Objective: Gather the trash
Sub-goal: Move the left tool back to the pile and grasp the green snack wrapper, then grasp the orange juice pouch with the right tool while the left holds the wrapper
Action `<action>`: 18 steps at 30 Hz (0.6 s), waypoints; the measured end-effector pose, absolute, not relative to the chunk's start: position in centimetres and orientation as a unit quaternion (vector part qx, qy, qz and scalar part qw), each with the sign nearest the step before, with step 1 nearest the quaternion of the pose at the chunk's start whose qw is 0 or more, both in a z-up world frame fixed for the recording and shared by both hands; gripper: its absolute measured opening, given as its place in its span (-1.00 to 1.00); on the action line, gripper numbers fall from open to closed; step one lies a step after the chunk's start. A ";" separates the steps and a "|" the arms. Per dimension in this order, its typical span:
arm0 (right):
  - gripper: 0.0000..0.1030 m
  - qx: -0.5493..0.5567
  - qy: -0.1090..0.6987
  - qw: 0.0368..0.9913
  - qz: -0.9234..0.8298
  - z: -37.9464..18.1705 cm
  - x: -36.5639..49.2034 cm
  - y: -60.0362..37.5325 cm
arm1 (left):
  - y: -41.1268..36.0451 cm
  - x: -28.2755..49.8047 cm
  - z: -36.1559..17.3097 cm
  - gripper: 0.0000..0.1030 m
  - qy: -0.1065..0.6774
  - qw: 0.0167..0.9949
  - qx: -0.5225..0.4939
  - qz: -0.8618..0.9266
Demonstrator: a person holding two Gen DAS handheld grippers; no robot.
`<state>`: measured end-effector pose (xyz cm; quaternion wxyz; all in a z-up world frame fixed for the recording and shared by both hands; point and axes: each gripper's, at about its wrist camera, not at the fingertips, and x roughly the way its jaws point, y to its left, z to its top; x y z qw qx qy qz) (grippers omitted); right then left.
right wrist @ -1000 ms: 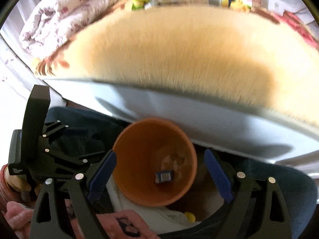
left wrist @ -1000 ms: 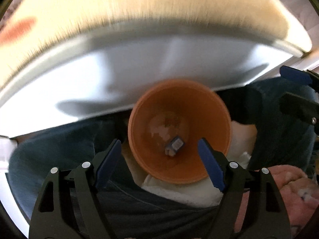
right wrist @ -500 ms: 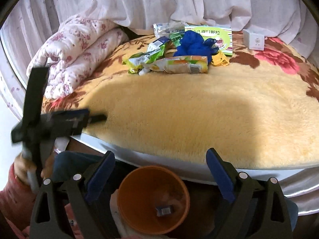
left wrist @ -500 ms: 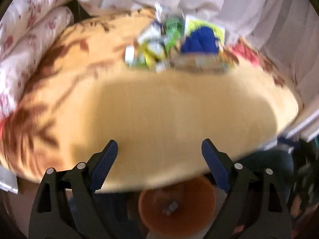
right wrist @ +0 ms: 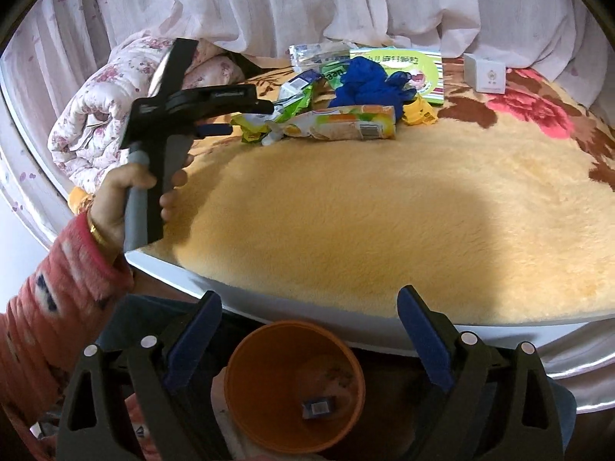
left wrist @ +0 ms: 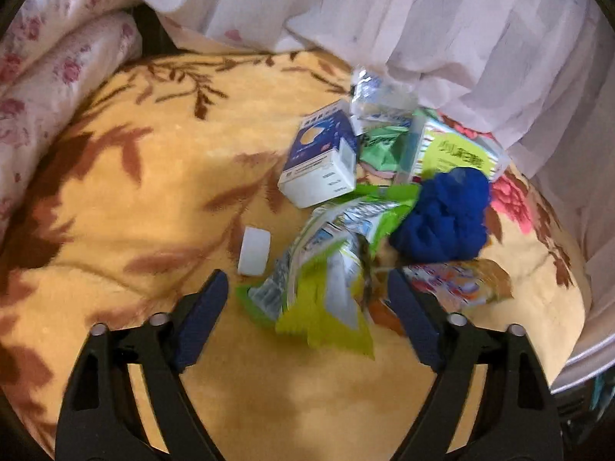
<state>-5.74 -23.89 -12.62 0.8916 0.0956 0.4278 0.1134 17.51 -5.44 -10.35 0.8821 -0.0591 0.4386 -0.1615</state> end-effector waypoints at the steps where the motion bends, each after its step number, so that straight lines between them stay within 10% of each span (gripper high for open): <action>1: 0.77 0.097 0.428 0.891 0.112 -12.6 -5.7 -24.1 | -5.7 18.0 -10.6 0.04 0.446 0.879 -0.054 -0.162; 2: 0.77 0.100 0.429 0.891 0.110 -12.7 -5.6 -24.3 | -5.8 18.2 -10.8 -0.29 0.450 0.876 -0.054 -0.164; 6: 0.77 0.108 0.428 0.892 0.103 -12.7 -5.5 -24.9 | -5.7 18.0 -10.6 -0.50 0.443 0.877 -0.060 -0.175; 18: 0.77 0.102 0.421 0.895 0.106 -12.3 -5.2 -24.5 | -2.9 13.3 -6.0 -0.55 0.386 0.895 -0.083 -0.209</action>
